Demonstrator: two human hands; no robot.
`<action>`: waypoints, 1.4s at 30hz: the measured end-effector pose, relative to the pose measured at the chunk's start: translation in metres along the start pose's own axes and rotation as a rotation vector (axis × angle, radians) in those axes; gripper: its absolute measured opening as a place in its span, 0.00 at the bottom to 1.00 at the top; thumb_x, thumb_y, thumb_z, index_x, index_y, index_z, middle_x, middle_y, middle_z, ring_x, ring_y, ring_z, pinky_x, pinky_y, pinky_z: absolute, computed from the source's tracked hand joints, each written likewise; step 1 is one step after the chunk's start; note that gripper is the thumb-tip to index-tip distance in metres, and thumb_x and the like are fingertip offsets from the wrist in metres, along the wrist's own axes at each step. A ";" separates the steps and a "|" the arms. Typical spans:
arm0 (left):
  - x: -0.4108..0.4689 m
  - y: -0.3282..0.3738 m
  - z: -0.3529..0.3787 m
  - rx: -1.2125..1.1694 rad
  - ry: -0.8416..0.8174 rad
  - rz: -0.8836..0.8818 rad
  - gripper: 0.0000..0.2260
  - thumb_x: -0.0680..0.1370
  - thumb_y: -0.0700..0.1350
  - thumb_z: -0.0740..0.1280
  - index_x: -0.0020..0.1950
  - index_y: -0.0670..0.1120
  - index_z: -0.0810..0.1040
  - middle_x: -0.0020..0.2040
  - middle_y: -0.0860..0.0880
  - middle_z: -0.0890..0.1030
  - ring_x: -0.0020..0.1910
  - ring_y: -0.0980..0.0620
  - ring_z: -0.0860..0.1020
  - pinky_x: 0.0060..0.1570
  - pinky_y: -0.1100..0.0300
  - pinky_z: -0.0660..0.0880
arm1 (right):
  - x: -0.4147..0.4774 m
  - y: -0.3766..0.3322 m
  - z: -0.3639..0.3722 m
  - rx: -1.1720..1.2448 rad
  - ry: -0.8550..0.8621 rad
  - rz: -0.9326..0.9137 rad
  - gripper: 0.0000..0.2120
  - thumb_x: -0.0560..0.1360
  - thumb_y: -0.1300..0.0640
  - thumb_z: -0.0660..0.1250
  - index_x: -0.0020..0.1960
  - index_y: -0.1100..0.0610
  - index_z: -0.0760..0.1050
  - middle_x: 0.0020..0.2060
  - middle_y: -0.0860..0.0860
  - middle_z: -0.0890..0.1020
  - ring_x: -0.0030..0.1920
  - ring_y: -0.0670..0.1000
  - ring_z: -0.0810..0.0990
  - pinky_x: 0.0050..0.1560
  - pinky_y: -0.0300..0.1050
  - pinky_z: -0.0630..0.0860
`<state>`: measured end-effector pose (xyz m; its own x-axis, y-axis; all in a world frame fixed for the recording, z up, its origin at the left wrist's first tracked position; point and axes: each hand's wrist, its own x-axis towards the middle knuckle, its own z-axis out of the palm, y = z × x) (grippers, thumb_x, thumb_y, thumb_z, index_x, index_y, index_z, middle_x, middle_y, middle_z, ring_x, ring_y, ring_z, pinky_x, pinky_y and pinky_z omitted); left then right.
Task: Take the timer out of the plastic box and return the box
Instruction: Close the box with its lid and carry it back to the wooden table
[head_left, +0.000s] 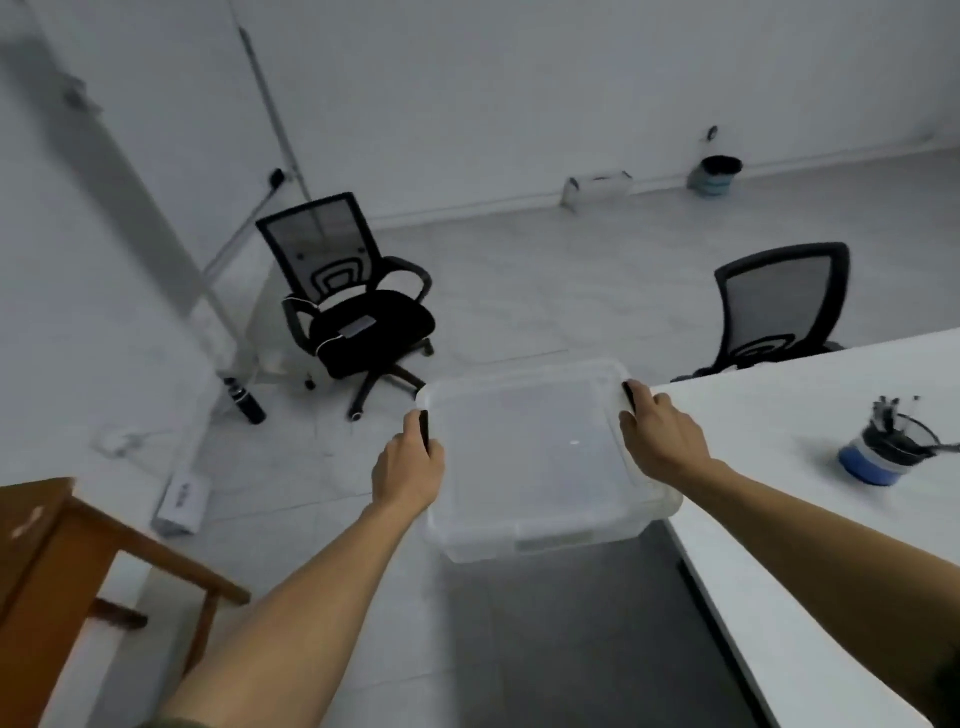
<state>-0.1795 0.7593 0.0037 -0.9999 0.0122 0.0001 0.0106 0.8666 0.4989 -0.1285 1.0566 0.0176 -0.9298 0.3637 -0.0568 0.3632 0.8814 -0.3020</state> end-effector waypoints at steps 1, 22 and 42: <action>0.005 -0.024 -0.016 -0.007 0.023 -0.041 0.17 0.80 0.47 0.56 0.69 0.47 0.64 0.47 0.43 0.79 0.41 0.44 0.77 0.38 0.53 0.72 | 0.010 -0.029 0.012 0.002 -0.011 -0.047 0.22 0.82 0.50 0.51 0.75 0.51 0.57 0.60 0.61 0.74 0.50 0.65 0.78 0.45 0.52 0.71; -0.037 -0.313 -0.181 0.006 0.532 -0.852 0.19 0.82 0.50 0.59 0.72 0.49 0.65 0.60 0.48 0.79 0.57 0.47 0.79 0.54 0.54 0.76 | 0.057 -0.494 0.155 -0.035 -0.315 -0.936 0.24 0.80 0.49 0.55 0.75 0.52 0.57 0.62 0.62 0.73 0.56 0.65 0.77 0.53 0.54 0.73; -0.169 -0.467 -0.254 -0.086 0.808 -1.520 0.17 0.81 0.49 0.58 0.68 0.47 0.65 0.52 0.44 0.81 0.45 0.46 0.78 0.49 0.48 0.78 | -0.126 -0.784 0.284 -0.019 -0.530 -1.609 0.23 0.81 0.48 0.55 0.74 0.52 0.60 0.57 0.57 0.77 0.52 0.58 0.80 0.52 0.53 0.76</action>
<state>-0.0166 0.2256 -0.0088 0.1371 -0.9864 -0.0911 -0.8467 -0.1644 0.5060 -0.3128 0.2346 -0.0085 -0.2460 -0.9691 -0.0164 -0.9041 0.2355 -0.3564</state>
